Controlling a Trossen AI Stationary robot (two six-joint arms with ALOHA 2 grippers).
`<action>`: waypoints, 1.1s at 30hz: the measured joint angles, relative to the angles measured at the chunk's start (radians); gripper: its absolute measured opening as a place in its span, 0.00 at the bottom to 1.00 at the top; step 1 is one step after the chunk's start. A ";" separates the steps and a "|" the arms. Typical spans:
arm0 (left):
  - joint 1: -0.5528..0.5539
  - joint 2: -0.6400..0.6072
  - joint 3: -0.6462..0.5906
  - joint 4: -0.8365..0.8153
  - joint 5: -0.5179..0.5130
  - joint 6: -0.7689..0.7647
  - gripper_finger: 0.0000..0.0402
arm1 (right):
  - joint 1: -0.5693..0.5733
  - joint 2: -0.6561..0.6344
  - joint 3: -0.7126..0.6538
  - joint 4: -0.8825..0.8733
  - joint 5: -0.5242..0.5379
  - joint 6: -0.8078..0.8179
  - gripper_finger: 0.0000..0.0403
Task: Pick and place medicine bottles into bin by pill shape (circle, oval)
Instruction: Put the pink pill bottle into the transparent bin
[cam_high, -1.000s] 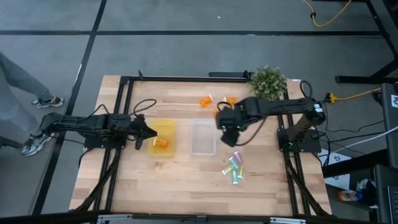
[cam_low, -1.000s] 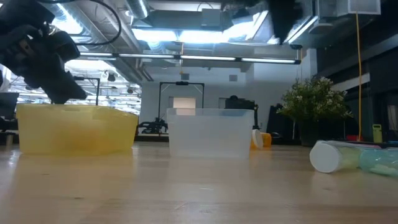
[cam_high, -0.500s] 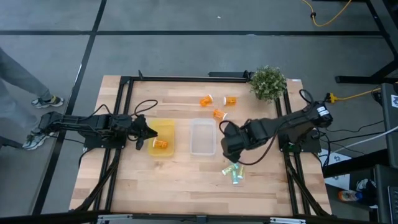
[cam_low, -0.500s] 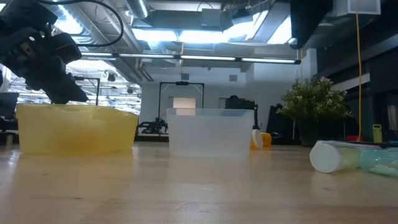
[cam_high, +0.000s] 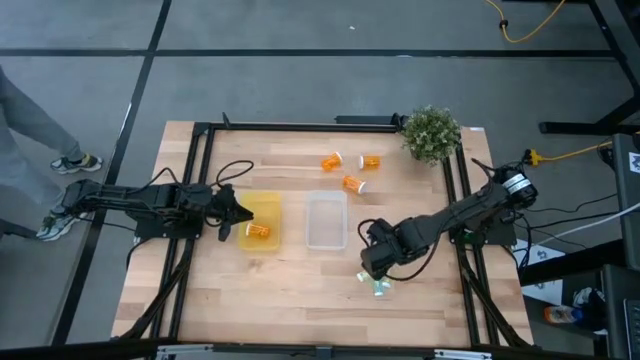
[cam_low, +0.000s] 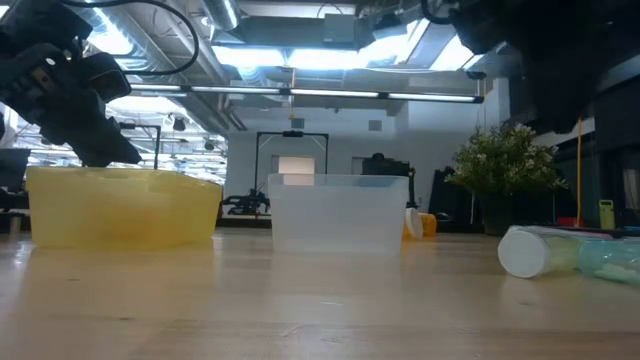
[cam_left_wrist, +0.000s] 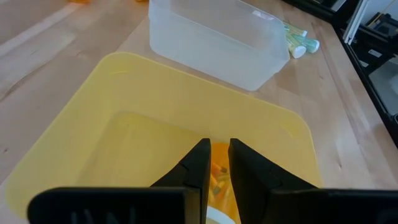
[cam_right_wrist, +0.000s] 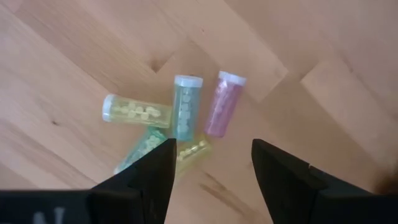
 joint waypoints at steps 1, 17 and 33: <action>0.000 0.000 0.000 0.000 0.000 0.000 0.13 | 0.007 0.000 -0.002 0.008 0.000 0.013 0.52; 0.000 0.000 0.000 0.000 0.000 0.000 0.13 | 0.057 0.000 -0.002 0.143 0.053 0.058 0.52; 0.000 0.000 0.000 0.000 -0.001 0.000 0.13 | 0.057 0.064 -0.002 0.134 0.029 0.168 0.52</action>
